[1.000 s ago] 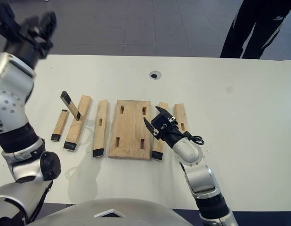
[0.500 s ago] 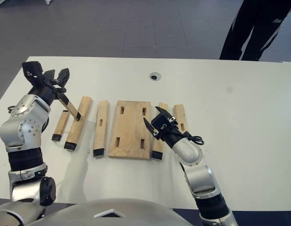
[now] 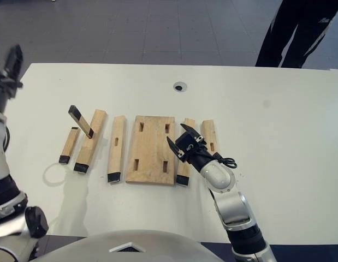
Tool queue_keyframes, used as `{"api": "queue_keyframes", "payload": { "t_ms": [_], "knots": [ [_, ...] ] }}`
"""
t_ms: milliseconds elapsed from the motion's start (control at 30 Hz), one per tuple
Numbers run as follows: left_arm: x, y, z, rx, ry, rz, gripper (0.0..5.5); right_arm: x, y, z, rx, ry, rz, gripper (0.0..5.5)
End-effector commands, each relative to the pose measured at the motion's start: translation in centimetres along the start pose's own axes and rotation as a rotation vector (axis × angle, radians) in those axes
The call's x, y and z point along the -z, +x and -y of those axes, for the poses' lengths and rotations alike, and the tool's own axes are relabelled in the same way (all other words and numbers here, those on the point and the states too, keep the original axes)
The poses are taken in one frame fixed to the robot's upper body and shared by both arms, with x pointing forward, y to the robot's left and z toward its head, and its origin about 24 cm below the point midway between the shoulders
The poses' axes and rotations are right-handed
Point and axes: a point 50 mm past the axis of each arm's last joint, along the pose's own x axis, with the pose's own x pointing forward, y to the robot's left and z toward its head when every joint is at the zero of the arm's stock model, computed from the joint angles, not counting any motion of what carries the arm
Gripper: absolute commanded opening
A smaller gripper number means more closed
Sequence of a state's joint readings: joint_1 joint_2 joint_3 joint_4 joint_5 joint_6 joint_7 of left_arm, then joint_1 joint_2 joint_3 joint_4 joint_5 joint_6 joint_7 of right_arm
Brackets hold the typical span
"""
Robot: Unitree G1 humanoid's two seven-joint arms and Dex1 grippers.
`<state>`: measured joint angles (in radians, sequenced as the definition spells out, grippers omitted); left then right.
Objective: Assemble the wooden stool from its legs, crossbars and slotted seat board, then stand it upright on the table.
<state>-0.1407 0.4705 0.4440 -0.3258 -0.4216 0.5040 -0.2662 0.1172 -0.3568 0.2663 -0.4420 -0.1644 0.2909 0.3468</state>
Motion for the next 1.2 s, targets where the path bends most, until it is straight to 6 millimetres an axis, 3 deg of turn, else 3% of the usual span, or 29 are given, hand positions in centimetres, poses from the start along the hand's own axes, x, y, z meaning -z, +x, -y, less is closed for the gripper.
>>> {"api": "queue_keyframes", "payload": {
  "t_ms": [33,233,433,633,767,1033,1200],
  "knots": [
    [2.6,-3.0,0.3,0.036,0.05,-0.07,3.67,0.1,-0.1,0.1,0.011,-0.01,-0.012,2.96],
    [8.5,-7.2,2.4,0.184,0.001,-0.345,4.11,0.3,-0.3,0.2,0.016,-0.014,-0.02,2.96],
    [11.7,-8.9,4.6,0.248,0.068,-0.549,4.11,0.2,-0.2,0.3,0.012,-0.019,-0.018,2.96],
    [13.1,-9.4,4.8,0.198,0.174,-0.649,4.11,0.2,-0.2,0.3,0.009,-0.023,-0.017,2.96],
    [13.4,-10.2,5.6,0.186,0.132,-0.684,4.11,0.2,-0.1,0.3,0.003,-0.025,-0.016,2.96],
    [14.0,-10.9,6.0,0.137,0.063,-0.749,2.67,0.2,-0.1,0.4,0.007,-0.025,-0.019,2.96],
    [14.6,-11.2,5.7,0.12,0.077,-0.806,2.05,0.2,0.0,0.5,0.011,-0.026,-0.018,2.96]
  ]
}}
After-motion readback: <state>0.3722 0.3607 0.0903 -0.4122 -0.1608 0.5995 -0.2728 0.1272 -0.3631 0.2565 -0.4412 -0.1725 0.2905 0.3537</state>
